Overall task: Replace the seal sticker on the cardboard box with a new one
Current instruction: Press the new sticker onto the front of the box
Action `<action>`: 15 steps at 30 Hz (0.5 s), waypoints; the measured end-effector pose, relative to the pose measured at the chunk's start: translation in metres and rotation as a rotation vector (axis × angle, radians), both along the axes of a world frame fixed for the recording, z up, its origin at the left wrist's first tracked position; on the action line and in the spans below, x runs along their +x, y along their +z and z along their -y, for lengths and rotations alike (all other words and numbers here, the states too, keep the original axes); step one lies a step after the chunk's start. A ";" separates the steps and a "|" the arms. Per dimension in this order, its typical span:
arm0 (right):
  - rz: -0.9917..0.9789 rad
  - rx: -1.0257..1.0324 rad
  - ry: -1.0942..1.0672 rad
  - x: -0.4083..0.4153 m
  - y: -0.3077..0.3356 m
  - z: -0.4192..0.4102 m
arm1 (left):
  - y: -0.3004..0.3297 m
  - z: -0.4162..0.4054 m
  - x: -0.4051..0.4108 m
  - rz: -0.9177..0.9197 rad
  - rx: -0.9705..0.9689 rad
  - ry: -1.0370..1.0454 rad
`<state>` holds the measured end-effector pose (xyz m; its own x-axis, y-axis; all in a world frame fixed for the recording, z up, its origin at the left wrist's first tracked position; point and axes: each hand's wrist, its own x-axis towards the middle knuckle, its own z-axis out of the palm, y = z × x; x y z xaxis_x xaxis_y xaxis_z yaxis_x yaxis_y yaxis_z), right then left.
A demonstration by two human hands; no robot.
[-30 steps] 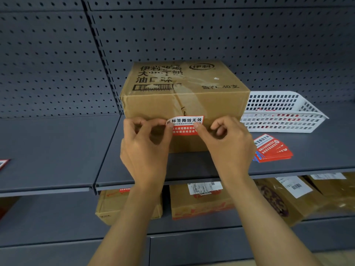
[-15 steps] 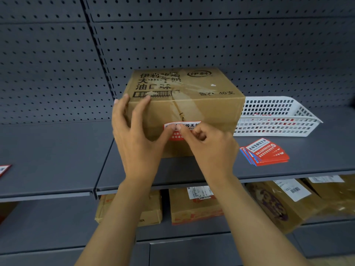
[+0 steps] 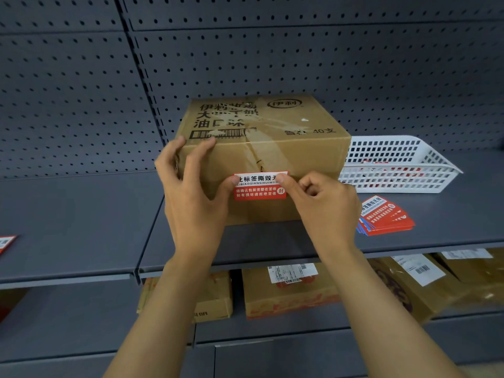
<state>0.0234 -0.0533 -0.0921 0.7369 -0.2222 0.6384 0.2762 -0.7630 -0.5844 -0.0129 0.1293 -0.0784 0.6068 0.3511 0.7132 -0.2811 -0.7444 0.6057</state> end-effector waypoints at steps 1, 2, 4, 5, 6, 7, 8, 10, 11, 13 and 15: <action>-0.003 -0.001 0.003 0.000 -0.001 0.001 | 0.000 -0.001 0.000 0.003 0.000 -0.009; -0.010 0.004 0.010 -0.001 -0.001 0.002 | 0.000 -0.002 0.000 0.008 0.001 -0.017; -0.030 0.036 0.023 -0.003 -0.001 0.002 | 0.000 -0.003 -0.001 0.019 0.014 -0.041; -0.031 0.049 0.032 -0.003 0.000 0.002 | 0.000 -0.003 -0.001 0.025 0.019 -0.055; -0.022 0.048 0.045 -0.004 0.000 0.000 | -0.001 -0.002 -0.001 0.024 0.021 -0.067; -0.007 0.032 0.062 -0.006 0.000 -0.003 | -0.001 -0.001 -0.002 0.014 0.024 -0.075; 0.007 0.007 0.084 -0.007 -0.001 -0.007 | -0.002 -0.001 -0.001 0.000 0.033 -0.077; 0.024 -0.051 0.121 -0.009 -0.001 -0.018 | -0.003 0.001 0.000 -0.020 0.053 -0.070; 0.029 -0.077 0.121 -0.009 -0.002 -0.022 | -0.004 0.001 0.000 -0.021 0.055 -0.062; 0.024 -0.115 0.096 -0.006 0.000 -0.028 | -0.005 0.002 0.002 -0.014 0.056 -0.044; 0.011 -0.118 0.078 -0.003 0.001 -0.028 | -0.005 0.000 0.004 -0.010 0.059 -0.034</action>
<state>0.0205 -0.0251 -0.0911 0.7416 -0.0879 0.6651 0.3431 -0.8023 -0.4885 -0.0085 0.1289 -0.0838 0.6246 0.2878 0.7260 -0.3010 -0.7691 0.5638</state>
